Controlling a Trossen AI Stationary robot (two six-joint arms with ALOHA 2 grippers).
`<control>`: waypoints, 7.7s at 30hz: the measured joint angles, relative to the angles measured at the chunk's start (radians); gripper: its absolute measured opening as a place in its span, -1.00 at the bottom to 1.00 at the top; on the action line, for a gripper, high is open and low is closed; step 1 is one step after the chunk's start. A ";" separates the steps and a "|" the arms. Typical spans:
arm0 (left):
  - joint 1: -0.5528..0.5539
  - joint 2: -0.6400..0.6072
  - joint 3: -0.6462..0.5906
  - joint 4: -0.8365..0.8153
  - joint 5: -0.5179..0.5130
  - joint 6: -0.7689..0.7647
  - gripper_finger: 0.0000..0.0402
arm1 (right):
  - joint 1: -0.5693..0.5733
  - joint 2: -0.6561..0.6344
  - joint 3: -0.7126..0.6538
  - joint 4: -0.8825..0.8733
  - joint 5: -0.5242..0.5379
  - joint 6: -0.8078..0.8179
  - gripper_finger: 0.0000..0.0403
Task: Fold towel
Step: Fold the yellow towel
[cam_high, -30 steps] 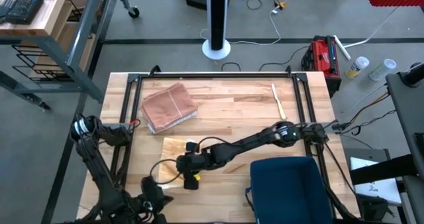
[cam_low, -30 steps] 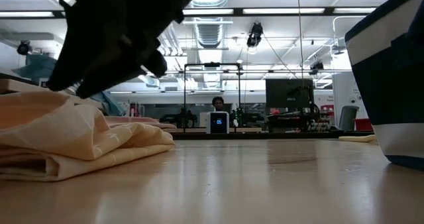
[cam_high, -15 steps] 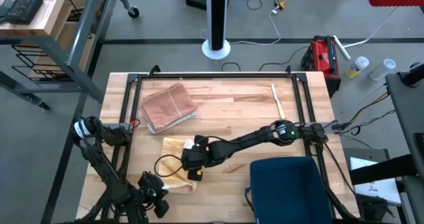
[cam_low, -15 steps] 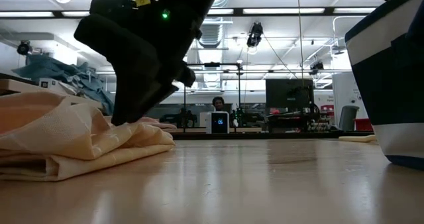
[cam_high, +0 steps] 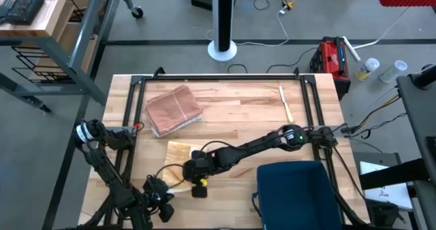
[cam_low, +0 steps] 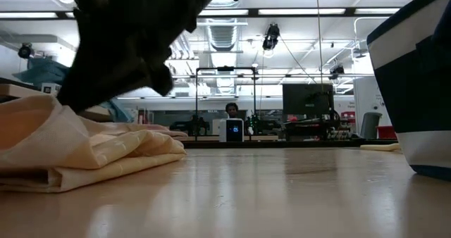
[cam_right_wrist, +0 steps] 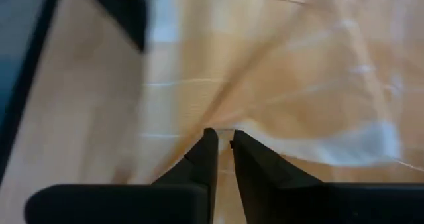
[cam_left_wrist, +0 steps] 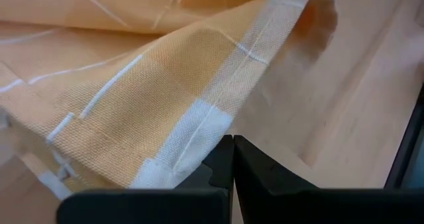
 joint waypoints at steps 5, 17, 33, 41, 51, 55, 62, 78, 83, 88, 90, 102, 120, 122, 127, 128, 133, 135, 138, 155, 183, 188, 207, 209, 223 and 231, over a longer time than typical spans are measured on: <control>0.000 0.000 0.000 0.002 -0.003 0.004 -1.00 | 0.019 0.000 0.000 0.017 0.008 -0.080 -0.91; 0.000 0.000 -0.001 0.008 -0.003 0.004 -1.00 | -0.036 -0.004 -0.012 -0.166 0.280 0.044 -1.00; 0.000 0.000 -0.001 0.009 -0.002 0.004 -1.00 | -0.030 0.058 0.005 0.006 0.072 0.061 -1.00; 0.000 -0.007 0.073 -0.031 0.019 0.052 -1.00 | -0.024 0.053 0.019 0.093 0.065 0.054 -1.00; 0.001 -0.010 0.335 -0.334 -0.003 0.118 -1.00 | 0.012 0.056 0.019 0.172 0.062 0.022 -1.00; 0.001 -0.010 0.410 -0.442 -0.030 0.155 -1.00 | 0.030 0.061 0.019 0.227 0.038 -0.020 -1.00; 0.009 -0.011 0.435 -0.532 -0.237 0.156 -1.00 | 0.052 0.070 0.019 0.322 0.040 -0.032 -1.00; 0.078 -0.011 0.221 -0.358 0.238 0.024 -1.00 | 0.059 0.079 0.019 0.258 0.005 -0.113 -1.00; 0.063 -0.011 0.153 -0.290 0.295 -0.074 -1.00 | 0.057 0.075 0.019 0.220 -0.009 -0.098 -1.00; 0.062 -0.002 0.102 -0.279 0.385 -0.148 -1.00 | 0.061 0.081 0.018 0.169 -0.015 -0.104 -1.00; 0.060 -0.002 0.085 -0.252 0.422 -0.168 -1.00 | 0.061 0.081 0.007 0.125 -0.012 -0.127 -1.00; 0.022 -0.014 0.152 -0.234 0.386 -0.204 -1.00 | 0.031 0.073 0.009 -0.046 0.058 -0.132 -1.00; 0.127 -0.015 -0.004 -0.101 0.167 -0.033 -1.00 | 0.085 0.065 0.015 0.070 0.027 -0.157 -1.00; 0.125 -0.015 -0.014 -0.046 0.239 -0.029 -1.00 | 0.086 0.065 -0.002 0.077 0.021 -0.160 -1.00; 0.114 -0.016 -0.006 -0.029 0.283 -0.028 -1.00 | 0.073 0.082 -0.056 0.126 0.031 -0.131 -1.00; 0.113 -0.016 -0.003 -0.029 0.286 -0.028 -1.00 | 0.065 0.088 -0.056 0.124 0.031 -0.122 -1.00; 0.108 -0.016 0.021 -0.028 0.285 -0.025 -1.00 | 0.042 0.085 -0.055 0.096 0.023 -0.072 -1.00; 0.106 -0.016 0.026 -0.028 0.263 -0.024 -1.00 | 0.046 0.074 -0.048 0.083 0.026 -0.064 -1.00; 0.106 -0.016 0.028 -0.019 0.238 -0.024 -1.00 | 0.058 0.070 0.005 0.083 0.025 -0.076 -1.00; 0.103 -0.016 0.030 0.078 0.243 0.007 -1.00 | 0.110 0.163 0.033 0.188 -0.037 -0.071 -1.00; -0.089 0.052 0.136 0.174 0.302 -0.212 -1.00 | 0.091 0.080 0.027 0.065 -0.037 -0.084 -1.00; -0.074 0.051 0.235 0.006 0.091 -0.148 -1.00 | 0.092 0.054 0.029 0.070 -0.036 -0.091 -1.00; 0.087 0.044 -0.028 0.229 0.215 0.003 -1.00 | 0.053 0.140 0.017 0.175 0.053 -0.065 -1.00; 0.078 0.046 -0.020 0.223 0.216 0.004 -1.00 | 0.042 0.140 0.018 0.140 0.062 -0.046 -1.00; -0.043 0.051 0.044 0.210 0.260 -0.146 -1.00 | 0.010 0.126 0.014 0.057 0.064 -0.042 -1.00; -0.053 0.051 0.155 0.121 0.196 -0.108 -1.00 | 0.014 0.042 0.008 -0.130 0.041 -0.115 -1.00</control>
